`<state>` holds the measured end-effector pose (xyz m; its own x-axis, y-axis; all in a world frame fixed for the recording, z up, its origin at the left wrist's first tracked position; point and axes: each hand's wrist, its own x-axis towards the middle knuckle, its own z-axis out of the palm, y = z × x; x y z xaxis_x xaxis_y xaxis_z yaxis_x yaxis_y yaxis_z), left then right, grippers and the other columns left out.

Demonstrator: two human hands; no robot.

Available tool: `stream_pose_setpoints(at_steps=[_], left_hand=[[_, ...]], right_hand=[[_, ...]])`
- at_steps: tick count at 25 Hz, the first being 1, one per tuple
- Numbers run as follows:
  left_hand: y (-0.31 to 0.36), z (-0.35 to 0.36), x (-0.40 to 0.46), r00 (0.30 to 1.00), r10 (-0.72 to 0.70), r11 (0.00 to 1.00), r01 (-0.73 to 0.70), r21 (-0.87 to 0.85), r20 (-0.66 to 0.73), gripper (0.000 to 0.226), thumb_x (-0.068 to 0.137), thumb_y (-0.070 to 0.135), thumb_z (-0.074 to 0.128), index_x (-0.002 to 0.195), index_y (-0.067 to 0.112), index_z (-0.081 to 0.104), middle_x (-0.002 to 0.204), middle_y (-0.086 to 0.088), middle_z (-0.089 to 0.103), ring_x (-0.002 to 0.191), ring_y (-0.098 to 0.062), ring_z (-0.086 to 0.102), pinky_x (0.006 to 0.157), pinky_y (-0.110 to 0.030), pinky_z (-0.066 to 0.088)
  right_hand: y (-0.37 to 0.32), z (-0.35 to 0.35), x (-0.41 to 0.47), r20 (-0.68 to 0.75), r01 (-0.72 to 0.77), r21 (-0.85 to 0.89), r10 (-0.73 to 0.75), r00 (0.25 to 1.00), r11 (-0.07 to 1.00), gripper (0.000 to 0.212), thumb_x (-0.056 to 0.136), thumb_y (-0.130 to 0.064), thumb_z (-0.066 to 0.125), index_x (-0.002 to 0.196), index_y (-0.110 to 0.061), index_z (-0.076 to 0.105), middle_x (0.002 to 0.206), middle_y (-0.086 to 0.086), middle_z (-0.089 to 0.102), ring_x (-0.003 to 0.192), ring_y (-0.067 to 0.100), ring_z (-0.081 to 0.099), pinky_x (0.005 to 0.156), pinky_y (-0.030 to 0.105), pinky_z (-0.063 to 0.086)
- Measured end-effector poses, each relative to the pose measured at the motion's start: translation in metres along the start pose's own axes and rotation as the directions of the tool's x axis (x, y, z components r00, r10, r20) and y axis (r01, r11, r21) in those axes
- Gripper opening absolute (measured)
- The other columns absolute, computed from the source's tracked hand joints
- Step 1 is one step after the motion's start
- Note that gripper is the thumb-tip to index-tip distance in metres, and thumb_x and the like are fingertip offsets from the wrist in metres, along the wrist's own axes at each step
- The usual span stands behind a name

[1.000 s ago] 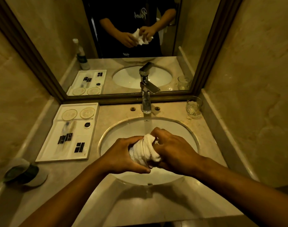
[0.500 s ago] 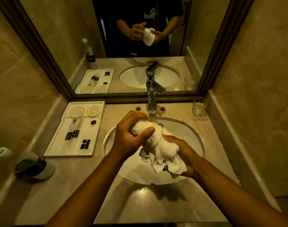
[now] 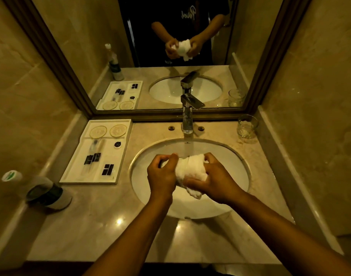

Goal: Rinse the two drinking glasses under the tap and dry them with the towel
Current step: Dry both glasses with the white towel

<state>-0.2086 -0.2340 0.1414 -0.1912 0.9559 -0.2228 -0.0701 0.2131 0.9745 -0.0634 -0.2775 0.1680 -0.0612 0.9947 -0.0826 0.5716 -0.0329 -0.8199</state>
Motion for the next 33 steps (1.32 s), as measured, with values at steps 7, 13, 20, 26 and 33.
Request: stream_pose_setpoints(at_steps=[7, 13, 20, 26, 33], left_hand=[[-0.007, -0.011, 0.002, 0.8, -0.572, 0.82, 0.562, 0.107, 0.178, 0.044, 0.091, 0.048, 0.054, 0.104, 0.01, 0.071, 0.087, -0.017, 0.076, 0.072, -0.032, 0.073, 0.053, -0.034, 0.056], [0.03, -0.022, 0.016, 0.941, 0.111, 0.944, -0.201, 0.263, 0.321, 0.021, 0.096, 0.035, 0.059, 0.099, 0.016, 0.066, 0.096, -0.01, 0.068, 0.072, -0.012, 0.07, 0.047, -0.022, 0.054], [0.027, -0.02, 0.017, 0.858, 0.464, 0.855, -0.499, 0.142, 0.219, 0.015, 0.082, 0.037, 0.063, 0.085, 0.023, 0.065, 0.081, 0.015, 0.068, 0.079, 0.0, 0.064, 0.065, -0.013, 0.051], [0.007, -0.011, 0.013, 0.96, -0.277, 0.952, 0.27, 0.146, 0.03, 0.023, 0.091, 0.031, 0.063, 0.09, 0.008, 0.066, 0.071, -0.013, 0.065, 0.055, -0.024, 0.059, 0.041, -0.025, 0.044], [-0.014, -0.038, 0.01, 0.629, -0.711, 0.701, 0.671, 0.243, 0.315, 0.055, 0.093, 0.052, 0.05, 0.11, 0.005, 0.071, 0.09, -0.021, 0.077, 0.072, -0.036, 0.075, 0.052, -0.029, 0.057]], right_hand=[[0.017, -0.009, 0.01, 0.16, 0.369, -0.624, -0.35, 0.923, 0.689, 0.043, 0.077, -0.056, 0.069, 0.11, -0.028, 0.068, 0.121, -0.006, 0.052, 0.095, 0.013, 0.057, 0.07, 0.024, 0.054], [-0.003, -0.006, 0.001, 0.357, -0.466, 0.618, 0.302, 0.884, 0.633, 0.02, 0.089, -0.035, 0.066, 0.094, -0.016, 0.072, 0.087, 0.0, 0.076, 0.078, 0.016, 0.072, 0.07, 0.029, 0.059], [-0.019, -0.007, 0.006, 0.376, -0.409, 0.556, 0.221, 0.9, 0.723, 0.028, 0.093, -0.023, 0.059, 0.1, 0.002, 0.069, 0.085, 0.008, 0.069, 0.069, 0.01, 0.068, 0.068, 0.021, 0.055], [-0.001, -0.006, 0.02, 0.181, 0.094, -0.284, -0.043, 0.983, 0.954, 0.064, 0.083, -0.045, 0.07, 0.139, -0.024, 0.046, 0.134, -0.003, 0.048, 0.112, 0.016, 0.057, 0.089, 0.028, 0.053], [0.001, -0.002, 0.014, 0.396, 0.576, -0.647, -0.425, 0.814, 0.5, 0.041, 0.079, -0.048, 0.073, 0.108, -0.019, 0.068, 0.115, 0.005, 0.056, 0.093, 0.021, 0.057, 0.068, 0.03, 0.048]])
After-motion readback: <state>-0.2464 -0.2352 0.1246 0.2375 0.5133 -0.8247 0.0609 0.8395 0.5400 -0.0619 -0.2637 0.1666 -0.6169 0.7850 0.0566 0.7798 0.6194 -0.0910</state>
